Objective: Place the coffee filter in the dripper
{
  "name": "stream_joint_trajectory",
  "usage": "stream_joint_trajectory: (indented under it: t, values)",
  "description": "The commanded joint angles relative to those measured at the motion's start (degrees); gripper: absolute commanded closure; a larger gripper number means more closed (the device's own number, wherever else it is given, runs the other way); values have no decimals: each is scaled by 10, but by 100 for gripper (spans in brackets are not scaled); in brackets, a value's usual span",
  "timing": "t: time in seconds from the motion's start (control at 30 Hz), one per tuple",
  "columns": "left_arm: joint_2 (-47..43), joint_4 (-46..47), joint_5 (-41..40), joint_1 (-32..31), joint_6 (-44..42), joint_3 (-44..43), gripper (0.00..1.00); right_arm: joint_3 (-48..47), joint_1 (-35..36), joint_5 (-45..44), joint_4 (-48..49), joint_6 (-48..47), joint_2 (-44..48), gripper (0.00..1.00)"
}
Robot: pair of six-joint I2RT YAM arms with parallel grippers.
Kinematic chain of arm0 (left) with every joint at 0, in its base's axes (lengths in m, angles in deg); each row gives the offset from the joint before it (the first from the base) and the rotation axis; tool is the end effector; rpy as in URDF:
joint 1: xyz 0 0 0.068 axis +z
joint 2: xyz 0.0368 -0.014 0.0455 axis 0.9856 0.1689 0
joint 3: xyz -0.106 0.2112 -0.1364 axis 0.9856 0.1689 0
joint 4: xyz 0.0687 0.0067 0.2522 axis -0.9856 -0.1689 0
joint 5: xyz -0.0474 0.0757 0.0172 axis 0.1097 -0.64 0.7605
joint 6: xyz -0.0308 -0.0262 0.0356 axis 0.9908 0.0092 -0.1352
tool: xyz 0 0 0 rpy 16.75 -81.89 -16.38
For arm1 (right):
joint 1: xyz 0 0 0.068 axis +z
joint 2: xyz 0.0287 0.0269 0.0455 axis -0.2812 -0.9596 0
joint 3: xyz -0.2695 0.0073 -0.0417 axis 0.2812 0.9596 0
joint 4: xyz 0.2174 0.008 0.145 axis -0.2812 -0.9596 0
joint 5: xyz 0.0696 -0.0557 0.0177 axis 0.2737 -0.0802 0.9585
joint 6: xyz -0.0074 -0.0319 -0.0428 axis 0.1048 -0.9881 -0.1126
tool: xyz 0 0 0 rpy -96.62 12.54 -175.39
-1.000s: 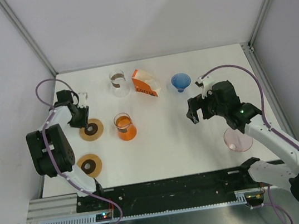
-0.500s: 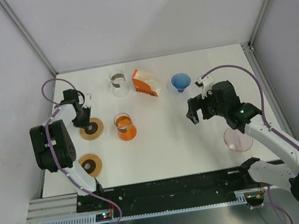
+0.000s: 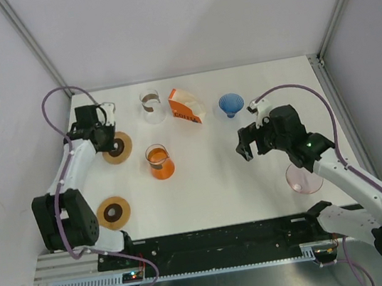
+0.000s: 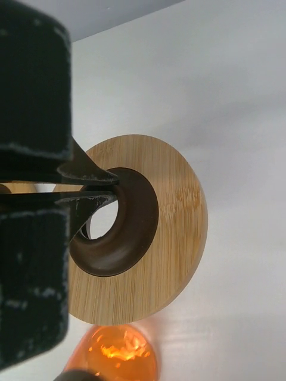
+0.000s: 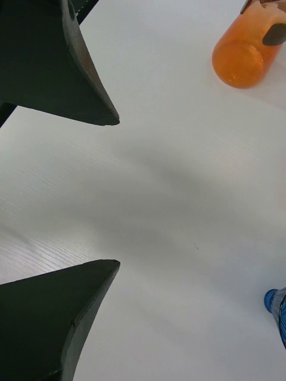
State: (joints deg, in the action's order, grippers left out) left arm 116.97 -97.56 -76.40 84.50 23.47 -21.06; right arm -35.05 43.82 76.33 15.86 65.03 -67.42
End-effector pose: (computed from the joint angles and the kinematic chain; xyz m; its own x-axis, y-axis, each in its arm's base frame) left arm 0.3151 0.0223 0.2574 -0.7962 0.1844 -0.5762 0.1400 0.9827 0.1211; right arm 0.1966 0.1090 0.2906 -0.5133 -0.2100 -0.8321 -0.5532 0.8222 0.1337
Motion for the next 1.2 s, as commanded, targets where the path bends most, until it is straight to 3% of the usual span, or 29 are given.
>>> stream_joint_trajectory:
  t: [0.0, 0.23, 0.5, 0.77, 1.17]
  values:
    - [-59, -48, -4, -60, -15, -37, 100, -23, 9, 6, 13, 7, 23, 1]
    - [-109, -163, -34, -184, -45, -123, 100, -24, 23, -3, 20, 15, 22, 1]
    - [-80, -227, -71, -316, -44, -157, 100, -23, 25, -30, 37, 32, 19, 1]
    - [-38, -229, -139, -373, -47, -143, 100, -23, 25, -38, 21, 28, 18, 1]
    - [-3, -219, -192, -376, -52, -138, 100, -22, 25, -41, 5, 20, 18, 1]
